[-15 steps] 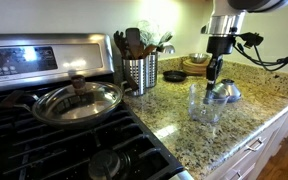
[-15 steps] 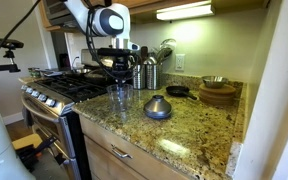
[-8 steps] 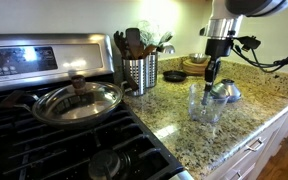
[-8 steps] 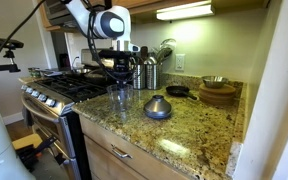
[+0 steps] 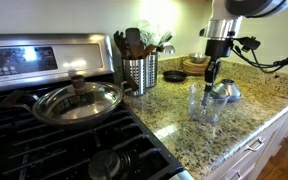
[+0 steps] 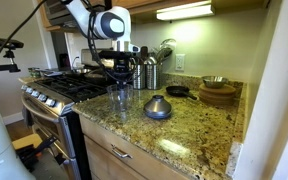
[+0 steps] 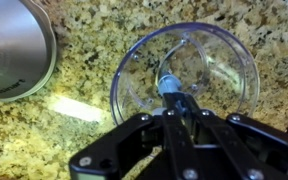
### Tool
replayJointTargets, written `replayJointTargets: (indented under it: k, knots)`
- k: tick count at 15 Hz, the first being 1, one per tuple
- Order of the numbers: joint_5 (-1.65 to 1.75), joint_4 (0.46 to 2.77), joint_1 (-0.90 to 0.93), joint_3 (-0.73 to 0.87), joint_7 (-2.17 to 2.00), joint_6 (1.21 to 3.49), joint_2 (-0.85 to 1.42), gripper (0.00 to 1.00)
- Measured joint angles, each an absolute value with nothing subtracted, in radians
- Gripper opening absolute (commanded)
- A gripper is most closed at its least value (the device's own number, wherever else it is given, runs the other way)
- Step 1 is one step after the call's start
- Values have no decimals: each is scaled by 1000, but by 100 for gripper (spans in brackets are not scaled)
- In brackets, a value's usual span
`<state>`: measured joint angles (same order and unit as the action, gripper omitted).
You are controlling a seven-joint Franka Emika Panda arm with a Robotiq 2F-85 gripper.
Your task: Put the slicer in the container then put the grey cover on top of the container
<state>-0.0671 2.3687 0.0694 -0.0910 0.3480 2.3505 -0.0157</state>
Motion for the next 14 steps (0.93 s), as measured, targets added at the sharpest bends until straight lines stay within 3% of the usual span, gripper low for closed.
replayJointTargets:
  k: [14]
  knots:
    - [-66,2385,69,-91,353,2366,-6,8]
